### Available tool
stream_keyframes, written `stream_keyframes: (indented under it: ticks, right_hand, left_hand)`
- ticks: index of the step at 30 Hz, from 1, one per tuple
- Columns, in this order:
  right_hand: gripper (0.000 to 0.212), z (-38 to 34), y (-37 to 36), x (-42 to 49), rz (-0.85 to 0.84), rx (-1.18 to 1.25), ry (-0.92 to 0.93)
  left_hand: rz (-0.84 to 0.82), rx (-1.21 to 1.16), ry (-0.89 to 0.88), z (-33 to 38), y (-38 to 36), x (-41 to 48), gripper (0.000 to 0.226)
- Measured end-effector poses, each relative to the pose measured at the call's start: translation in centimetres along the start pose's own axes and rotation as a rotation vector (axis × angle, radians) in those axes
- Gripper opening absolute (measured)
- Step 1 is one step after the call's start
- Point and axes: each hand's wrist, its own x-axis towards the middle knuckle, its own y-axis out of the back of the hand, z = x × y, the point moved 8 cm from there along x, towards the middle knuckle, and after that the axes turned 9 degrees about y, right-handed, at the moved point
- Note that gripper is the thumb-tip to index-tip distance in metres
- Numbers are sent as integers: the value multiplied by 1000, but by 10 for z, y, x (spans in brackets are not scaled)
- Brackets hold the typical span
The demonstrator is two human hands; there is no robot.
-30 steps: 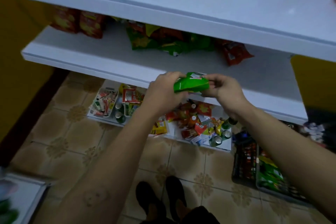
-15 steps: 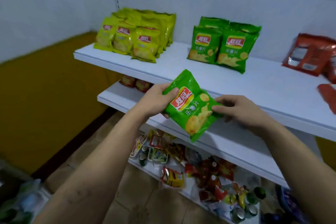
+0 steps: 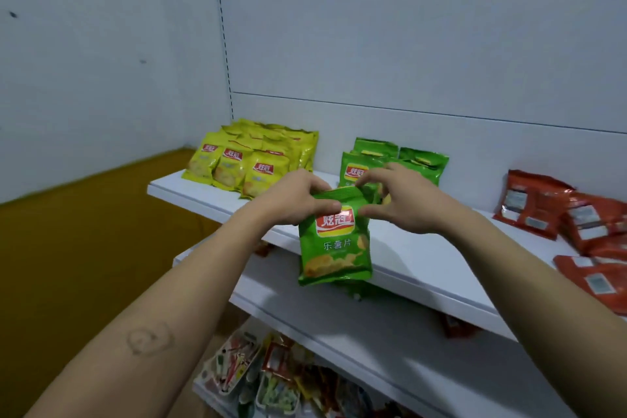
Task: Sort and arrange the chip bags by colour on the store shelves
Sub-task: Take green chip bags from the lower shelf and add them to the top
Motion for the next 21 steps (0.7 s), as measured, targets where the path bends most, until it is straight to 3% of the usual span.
stream_keyframes:
  ticks: [6, 10, 15, 21]
  right_hand:
    - [22, -3, 13, 43, 83, -151, 36]
    - [28, 5, 8, 78, 19, -168, 21]
    - [24, 24, 18, 145, 82, -258, -19]
    - [22, 74, 34, 241, 122, -313, -166]
  left_hand:
    - [96, 97, -68, 10, 23, 38, 16]
    - [179, 56, -140, 7, 46, 69, 10]
    - [225, 13, -207, -12, 77, 131, 10]
    - [261, -9, -280, -38, 122, 230, 36]
